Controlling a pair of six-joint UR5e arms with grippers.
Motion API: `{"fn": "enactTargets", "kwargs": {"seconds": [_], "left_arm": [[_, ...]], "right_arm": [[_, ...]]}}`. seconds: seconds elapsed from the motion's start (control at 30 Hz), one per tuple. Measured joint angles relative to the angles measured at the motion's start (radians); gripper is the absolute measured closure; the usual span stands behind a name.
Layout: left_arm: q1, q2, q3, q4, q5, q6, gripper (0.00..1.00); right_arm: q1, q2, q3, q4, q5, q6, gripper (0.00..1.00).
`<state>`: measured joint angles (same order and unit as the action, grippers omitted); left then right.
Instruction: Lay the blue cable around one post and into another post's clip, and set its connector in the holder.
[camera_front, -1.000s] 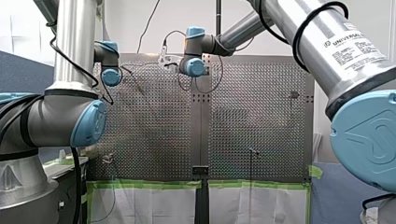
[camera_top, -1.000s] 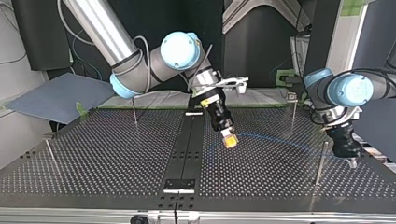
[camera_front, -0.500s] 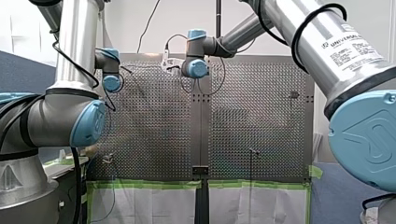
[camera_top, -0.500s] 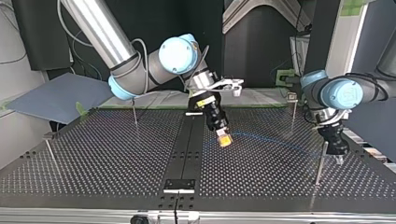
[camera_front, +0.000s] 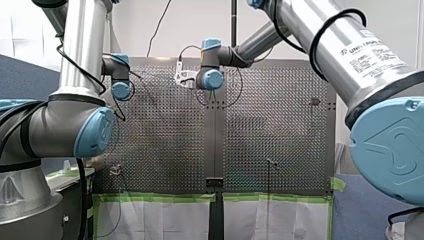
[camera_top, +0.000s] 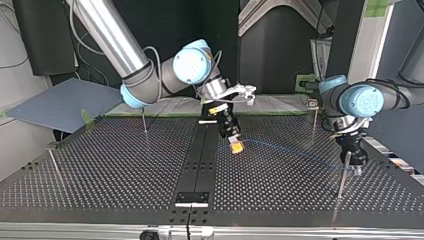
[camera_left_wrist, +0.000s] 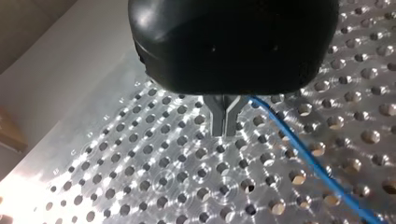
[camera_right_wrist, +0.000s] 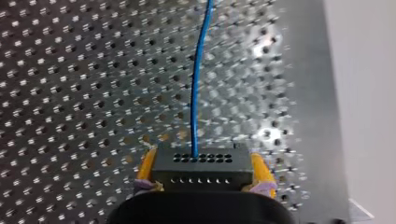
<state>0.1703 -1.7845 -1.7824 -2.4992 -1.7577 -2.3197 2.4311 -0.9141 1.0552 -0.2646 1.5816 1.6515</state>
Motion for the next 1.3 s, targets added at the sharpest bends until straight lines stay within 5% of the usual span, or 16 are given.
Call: {"fn": "enactTargets", "kwargs": {"seconds": [0.07, 0.13, 0.23, 0.5, 0.63, 0.93, 1.3], "left_arm": [[-0.002, 0.000, 0.000, -0.001, 0.003, 0.003, 0.67], [-0.004, 0.000, 0.000, -0.004, 0.004, 0.005, 0.46], [-0.007, 0.000, 0.000, -0.010, 0.003, 0.005, 0.33], [-0.014, 0.000, 0.000, -0.032, -0.026, -0.004, 0.36], [-0.021, 0.000, 0.000, -0.016, -0.005, -0.005, 0.36], [-0.033, 0.000, 0.000, -0.006, 0.035, -0.004, 0.33], [-0.040, 0.000, -0.001, -0.019, 0.002, 0.001, 0.33]], "right_arm": [[0.000, 0.004, 0.000, 0.005, 0.003, -0.001, 0.78], [0.000, 0.005, 0.000, 0.007, 0.005, -0.002, 0.78], [0.000, 0.007, 0.000, 0.010, 0.005, -0.002, 0.78], [-0.005, 0.008, 0.016, 0.022, 0.022, -0.009, 0.78], [-0.013, 0.008, 0.036, 0.011, 0.046, -0.009, 0.78], [-0.053, 0.009, 0.064, 0.000, 0.069, 0.003, 0.78], [-0.099, 0.003, 0.147, -0.055, 0.140, 0.007, 0.78]]}}
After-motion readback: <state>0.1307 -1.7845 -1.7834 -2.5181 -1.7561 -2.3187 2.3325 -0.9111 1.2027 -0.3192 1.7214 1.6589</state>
